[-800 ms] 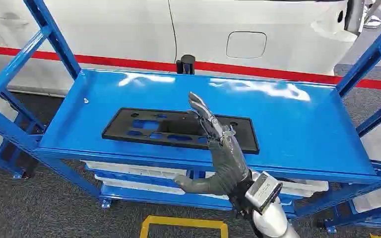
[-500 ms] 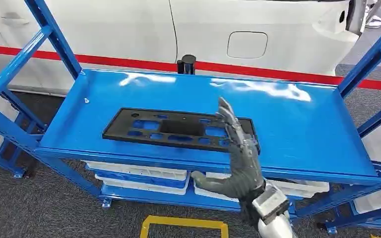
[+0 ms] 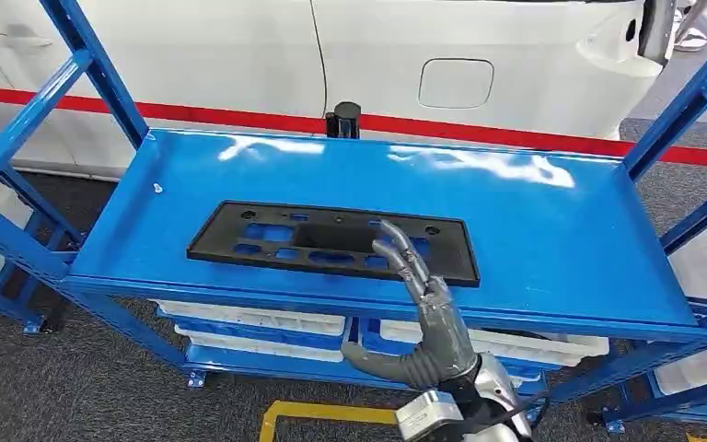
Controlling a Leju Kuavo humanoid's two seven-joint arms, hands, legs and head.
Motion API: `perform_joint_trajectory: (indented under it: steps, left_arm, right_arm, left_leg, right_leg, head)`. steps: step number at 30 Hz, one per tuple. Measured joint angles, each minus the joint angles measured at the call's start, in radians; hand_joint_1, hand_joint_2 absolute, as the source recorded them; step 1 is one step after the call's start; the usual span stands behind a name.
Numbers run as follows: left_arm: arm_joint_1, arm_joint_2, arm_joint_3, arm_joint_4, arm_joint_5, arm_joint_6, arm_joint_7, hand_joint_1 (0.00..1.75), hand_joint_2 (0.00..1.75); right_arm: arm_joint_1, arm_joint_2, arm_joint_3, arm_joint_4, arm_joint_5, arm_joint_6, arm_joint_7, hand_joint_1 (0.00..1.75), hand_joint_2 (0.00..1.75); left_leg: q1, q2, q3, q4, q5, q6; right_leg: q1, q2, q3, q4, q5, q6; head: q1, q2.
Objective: Take the parts from the cabinet and place them on the table.
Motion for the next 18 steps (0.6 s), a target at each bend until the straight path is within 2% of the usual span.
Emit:
perform_joint_trajectory:
  steps: [18]
  left_arm:
    - [0.000,0.002,-0.007,0.000,-0.002,0.011,0.016,0.00,0.00]
  right_arm:
    - [-0.106,0.031,0.092,0.150,0.172,-0.117,0.065,0.00,1.75]
  left_leg:
    - [0.000,0.000,0.000,0.000,0.000,0.000]
  right_leg:
    - [0.000,0.000,0.000,0.000,0.000,0.000]
  head:
    - [0.000,0.000]
